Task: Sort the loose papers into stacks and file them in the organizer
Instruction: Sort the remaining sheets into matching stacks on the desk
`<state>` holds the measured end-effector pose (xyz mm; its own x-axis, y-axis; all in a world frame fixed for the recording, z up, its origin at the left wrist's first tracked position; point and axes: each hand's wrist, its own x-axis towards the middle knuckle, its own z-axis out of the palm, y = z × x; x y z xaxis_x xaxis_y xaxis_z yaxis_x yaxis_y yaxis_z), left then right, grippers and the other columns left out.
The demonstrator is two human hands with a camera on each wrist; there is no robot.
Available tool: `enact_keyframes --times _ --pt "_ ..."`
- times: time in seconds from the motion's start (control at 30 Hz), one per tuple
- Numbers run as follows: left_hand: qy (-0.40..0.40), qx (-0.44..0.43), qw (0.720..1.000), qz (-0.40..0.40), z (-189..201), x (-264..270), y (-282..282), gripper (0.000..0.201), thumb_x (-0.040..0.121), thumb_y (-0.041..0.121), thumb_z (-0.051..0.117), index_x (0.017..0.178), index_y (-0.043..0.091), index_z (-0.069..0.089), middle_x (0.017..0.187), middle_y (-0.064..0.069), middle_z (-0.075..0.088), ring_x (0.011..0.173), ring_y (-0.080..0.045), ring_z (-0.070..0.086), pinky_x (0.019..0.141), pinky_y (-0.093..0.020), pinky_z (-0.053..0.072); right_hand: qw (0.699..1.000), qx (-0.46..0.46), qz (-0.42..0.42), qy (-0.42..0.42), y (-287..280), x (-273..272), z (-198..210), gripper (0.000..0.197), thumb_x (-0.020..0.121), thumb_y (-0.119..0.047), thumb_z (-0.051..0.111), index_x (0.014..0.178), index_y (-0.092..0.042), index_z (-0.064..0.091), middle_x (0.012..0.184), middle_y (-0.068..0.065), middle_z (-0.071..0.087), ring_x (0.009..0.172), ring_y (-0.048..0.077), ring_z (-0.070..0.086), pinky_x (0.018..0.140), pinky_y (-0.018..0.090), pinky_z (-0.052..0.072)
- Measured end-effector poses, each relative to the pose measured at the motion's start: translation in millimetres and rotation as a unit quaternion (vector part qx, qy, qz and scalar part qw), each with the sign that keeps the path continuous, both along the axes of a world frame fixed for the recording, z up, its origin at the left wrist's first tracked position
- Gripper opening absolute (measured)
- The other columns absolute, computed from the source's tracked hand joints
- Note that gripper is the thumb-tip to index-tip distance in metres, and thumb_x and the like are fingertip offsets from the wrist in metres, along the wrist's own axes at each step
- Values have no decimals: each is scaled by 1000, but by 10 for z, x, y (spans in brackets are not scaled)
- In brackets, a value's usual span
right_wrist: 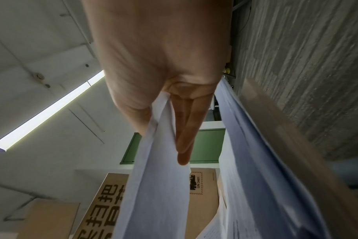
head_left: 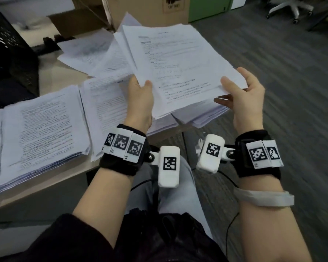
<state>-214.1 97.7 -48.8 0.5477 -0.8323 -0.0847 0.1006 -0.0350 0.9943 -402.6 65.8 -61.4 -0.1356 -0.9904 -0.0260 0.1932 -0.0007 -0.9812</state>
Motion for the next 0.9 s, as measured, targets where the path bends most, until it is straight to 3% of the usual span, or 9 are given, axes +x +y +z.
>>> enact_keyframes --times 0.07,0.17,0.33,0.43,0.53,0.6,0.77,0.83,0.9 --pt "0 22 999 -27 -109 -46 -92 39 97 2 35 135 9 42 130 -5 56 114 -18 57 90 -29 51 999 6 -30 22 -18 -24 -9 70 73 -29 76 133 -20 43 133 11 50 107 24 62 79 36 59" --pt "0 52 996 -78 -215 -91 -173 52 88 -5 32 138 10 38 131 -5 55 114 -18 56 86 -30 52 996 12 -76 50 -132 -111 -131 85 59 -44 76 133 -22 40 137 10 49 115 24 59 91 47 54" --pt "-33 121 980 -156 -254 -217 -190 62 75 -7 38 136 5 36 130 -10 55 117 -25 56 94 -39 52 994 13 -107 16 -198 -142 -166 70 76 -17 75 135 -10 39 119 13 58 108 23 63 69 29 59" --pt "-51 156 970 -180 -315 -244 -158 56 75 1 45 131 5 41 127 -11 57 114 -26 57 91 -38 54 991 -6 -131 41 -190 -145 -259 63 76 -10 75 131 -7 45 106 2 61 89 10 69 64 26 58" --pt "-61 172 967 -179 -327 -249 -134 28 86 0 46 114 1 47 111 -9 57 92 -19 58 69 -24 53 984 -22 -148 96 -156 -145 -313 58 73 -10 77 124 -6 51 95 -5 62 60 1 65 69 40 59" --pt "-68 177 966 -178 -345 -238 -136 18 90 4 47 107 3 48 104 -9 54 82 -16 54 65 -23 49 980 -29 -154 121 -142 -132 -335 51 71 -11 77 117 -10 55 89 -7 62 52 3 61 72 46 57" --pt "-98 175 963 -182 -244 -174 -49 8 91 13 51 98 11 53 97 -6 52 84 -17 52 76 -32 46 969 -46 -169 172 -93 -52 -318 28 72 -14 74 99 -13 66 73 -15 58 48 -4 49 69 19 46" --pt "-117 176 958 -193 -162 -119 -5 28 93 19 52 120 14 51 111 -1 48 95 -17 53 81 -32 46 971 -54 -155 172 -50 22 -261 20 72 -14 73 91 -14 68 67 -15 58 49 1 49 69 27 48" --pt "-129 177 951 -218 -69 -48 41 48 95 25 52 139 16 38 132 2 46 107 -15 57 75 -25 46 978 -58 -125 158 -13 117 -191 15 73 -13 73 87 -14 69 65 -11 59 48 8 52 63 33 50"
